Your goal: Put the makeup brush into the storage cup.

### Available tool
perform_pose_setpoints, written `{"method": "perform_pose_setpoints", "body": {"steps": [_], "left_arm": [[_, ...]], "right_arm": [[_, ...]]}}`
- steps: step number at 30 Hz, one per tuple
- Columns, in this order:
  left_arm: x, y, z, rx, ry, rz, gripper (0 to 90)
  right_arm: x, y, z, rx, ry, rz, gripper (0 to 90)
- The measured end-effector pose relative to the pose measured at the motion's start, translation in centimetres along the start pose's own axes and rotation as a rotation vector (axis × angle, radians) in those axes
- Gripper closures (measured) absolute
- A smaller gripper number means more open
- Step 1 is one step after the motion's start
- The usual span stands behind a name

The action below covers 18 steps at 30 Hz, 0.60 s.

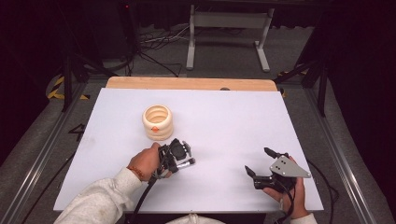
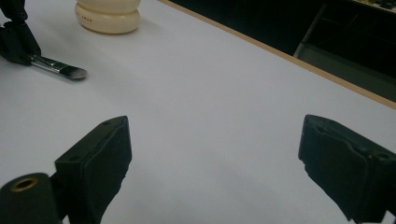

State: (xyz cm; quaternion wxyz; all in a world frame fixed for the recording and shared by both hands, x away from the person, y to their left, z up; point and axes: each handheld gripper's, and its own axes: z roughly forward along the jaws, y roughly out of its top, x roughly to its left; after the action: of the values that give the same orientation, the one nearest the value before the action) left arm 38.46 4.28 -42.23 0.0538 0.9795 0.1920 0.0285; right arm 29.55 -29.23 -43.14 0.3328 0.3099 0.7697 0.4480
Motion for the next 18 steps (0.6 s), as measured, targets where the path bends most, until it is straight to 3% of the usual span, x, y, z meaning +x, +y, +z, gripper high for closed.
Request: {"method": "perform_pose_setpoints", "body": {"steps": [6, 8, 9, 18], "left_arm": [[0.1, -0.4, -0.1, -0.033, 0.000, 0.020, 79.7], [0.2, -0.8, -0.1, -0.043, 0.039, 0.024, 79.7], [0.2, -0.8, -0.1, -0.043, 0.039, 0.024, 79.7], [0.7, -2.6, -0.5, -0.132, 0.048, 0.000, 79.7]], "right_arm": [[-0.1, -0.1, 0.0, 0.000, -0.007, 0.006, 10.4], [-0.2, -0.1, -0.1, -0.001, -0.005, 0.012, 10.3], [-0.2, -0.1, -0.1, -0.001, -0.005, 0.012, 10.3], [-0.3, -0.1, -0.1, 0.001, -0.016, 0.020, 10.4]]}}
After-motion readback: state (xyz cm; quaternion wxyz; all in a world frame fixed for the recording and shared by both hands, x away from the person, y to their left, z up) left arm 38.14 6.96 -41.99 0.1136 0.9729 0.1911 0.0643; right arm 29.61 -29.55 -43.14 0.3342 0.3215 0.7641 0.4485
